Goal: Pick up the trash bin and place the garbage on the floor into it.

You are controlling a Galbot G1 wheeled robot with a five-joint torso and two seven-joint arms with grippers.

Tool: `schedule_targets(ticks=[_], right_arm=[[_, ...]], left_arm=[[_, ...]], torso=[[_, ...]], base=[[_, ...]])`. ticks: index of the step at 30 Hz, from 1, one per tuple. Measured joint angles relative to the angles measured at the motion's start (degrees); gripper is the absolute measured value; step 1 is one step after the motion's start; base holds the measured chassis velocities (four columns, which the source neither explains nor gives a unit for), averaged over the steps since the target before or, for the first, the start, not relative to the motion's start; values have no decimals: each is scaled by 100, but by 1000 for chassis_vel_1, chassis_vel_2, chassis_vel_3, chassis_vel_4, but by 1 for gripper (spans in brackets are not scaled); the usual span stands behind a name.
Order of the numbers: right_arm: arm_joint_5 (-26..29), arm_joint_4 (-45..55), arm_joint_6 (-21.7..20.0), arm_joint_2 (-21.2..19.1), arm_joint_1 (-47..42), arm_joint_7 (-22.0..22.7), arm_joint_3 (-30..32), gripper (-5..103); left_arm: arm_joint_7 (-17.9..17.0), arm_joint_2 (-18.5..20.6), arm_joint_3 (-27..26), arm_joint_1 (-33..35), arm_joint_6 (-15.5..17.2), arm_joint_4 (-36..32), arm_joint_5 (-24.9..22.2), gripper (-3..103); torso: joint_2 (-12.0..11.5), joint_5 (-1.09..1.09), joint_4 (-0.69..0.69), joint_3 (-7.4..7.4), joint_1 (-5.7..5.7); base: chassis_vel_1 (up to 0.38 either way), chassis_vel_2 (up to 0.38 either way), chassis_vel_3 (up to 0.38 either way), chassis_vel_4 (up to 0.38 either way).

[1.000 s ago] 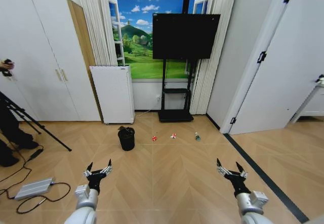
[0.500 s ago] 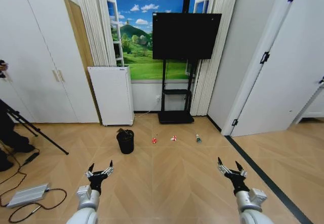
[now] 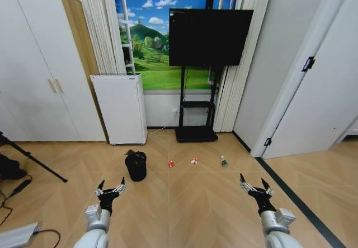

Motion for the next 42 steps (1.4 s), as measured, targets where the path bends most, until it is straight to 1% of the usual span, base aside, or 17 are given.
schedule_targets(ticks=[1, 4, 6, 9, 13, 17, 19, 20, 23, 26, 28, 32, 33, 34, 35, 38, 42], right_arm=[[0, 6, 6, -1, -8, -7, 2, 100], [0, 8, 20, -2, -11, -15, -1, 100], [0, 12, 26, -5, -13, -16, -1, 100], [2, 13, 30, -10, -12, -19, 1, 100], [7, 10, 38, -13, -11, -20, 8, 100], [14, 6, 42, -15, -14, -20, 9, 100], [21, 5, 52, -16, -15, -15, 11, 100], [21, -16, 79, -16, -11, 4, 13, 100], [24, -43, 104, -13, -19, 15, 25, 100], [29, -59, 104, -13, -10, 14, 24, 100], [30, -66, 104, -13, -1, 15, 29, 100], [-3, -118, 143, -9, 22, 68, 21, 100], [-20, -119, 154, -8, 29, 85, 19, 100], [-45, -119, 160, -8, 30, 90, 21, 100], [-48, -121, 162, -8, 32, 89, 9, 100], [-47, -119, 177, -9, 40, 90, 6, 100], [-44, -102, 186, -8, 37, 92, 6, 100]], left_arm=[[2, 0, 1, 2, 1, 1, 0, 100], [1, 0, 0, 3, 0, -2, 0, 100], [1, -2, 2, 2, 0, 1, 0, 100], [1, -2, 2, 0, 0, 2, 5, 100], [1, 0, 6, 0, 1, 7, 7, 100], [1, 3, 5, -1, 2, 6, 7, 100], [0, 6, 6, 0, 2, 15, 8, 100], [0, 7, 6, 0, 3, 26, 13, 100], [0, 13, 8, -5, 1, 44, 17, 100], [0, 14, 9, -18, 0, 48, 17, 100], [-1, 16, 12, -26, 0, 51, 17, 100], [0, 16, 14, -34, -1, 64, 17, 100], [-1, 18, 13, -37, 0, 75, 17, 100], [1, 17, 14, -37, 0, 85, 17, 100], [0, 17, 11, -41, -3, 85, 17, 100], [-1, 12, 12, -42, -3, 93, 17, 100], [-69, 8, 13, -44, 6, 93, -35, 100]], torso=[[0, -8, -4, 0, 1], [0, 4, 0, 0, 0], [0, -11, -2, 1, 2], [-1, 7, 0, 1, 1], [0, -11, -3, 0, 0], [-1, 7, -1, 0, 1], [-1, -10, -3, 0, 0], [0, 2, -1, 0, -1], [0, -8, -3, 0, 0], [0, 5, 1, 1, 0], [0, -12, -4, 0, 0], [-1, 6, 2, 1, 0], [0, -8, -1, 0, 1], [-1, -8, -3, 1, 2], [-2, 9, 0, 1, 3], [-1, -9, -1, 2, 5], [-1, -1, -4, 1, 2]], base=[[-381, 393, 354, -350], [-350, 384, 359, -382], [-356, 358, 368, -391], [-344, 359, 341, -375], [-353, 322, 346, -353], [-342, 325, 353, -341], [-347, 366, 343, -370], [-347, 359, 346, -370], [-372, 329, 355, -360], [-343, 348, 332, -359], [-370, 347, 366, -358], [-341, 350, 344, -351], [-332, 321, 335, -292], [-332, 320, 294, -292], [-253, 320, 184, -270], [-187, 214, 155, -128], [-66, 47, 26, -27]])
